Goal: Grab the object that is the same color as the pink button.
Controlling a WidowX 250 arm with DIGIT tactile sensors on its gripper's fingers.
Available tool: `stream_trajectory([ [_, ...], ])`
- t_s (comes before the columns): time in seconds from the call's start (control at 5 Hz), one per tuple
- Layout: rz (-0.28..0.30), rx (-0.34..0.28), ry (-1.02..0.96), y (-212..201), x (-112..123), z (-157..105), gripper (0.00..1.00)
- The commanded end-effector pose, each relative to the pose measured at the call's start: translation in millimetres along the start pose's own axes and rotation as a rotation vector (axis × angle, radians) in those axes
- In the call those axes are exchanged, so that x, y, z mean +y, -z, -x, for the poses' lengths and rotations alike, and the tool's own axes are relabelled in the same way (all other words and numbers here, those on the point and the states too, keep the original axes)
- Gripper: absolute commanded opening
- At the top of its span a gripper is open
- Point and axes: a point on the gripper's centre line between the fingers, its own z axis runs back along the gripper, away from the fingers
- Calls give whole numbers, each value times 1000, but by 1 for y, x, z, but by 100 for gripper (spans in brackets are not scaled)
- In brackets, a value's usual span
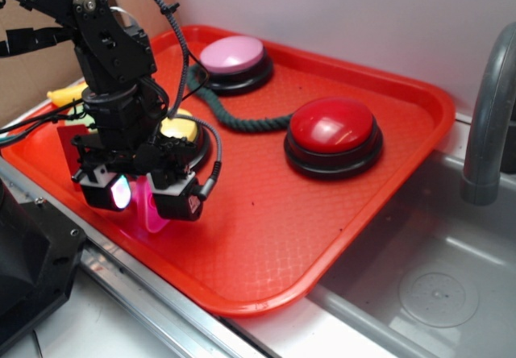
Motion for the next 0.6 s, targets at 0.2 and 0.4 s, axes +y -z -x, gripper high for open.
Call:
stream_trajectory([
  [0.2, -68, -50, -27, -14, -2, -6, 0],
  [0.4, -84, -86, -3, -33, -10, -11, 0],
])
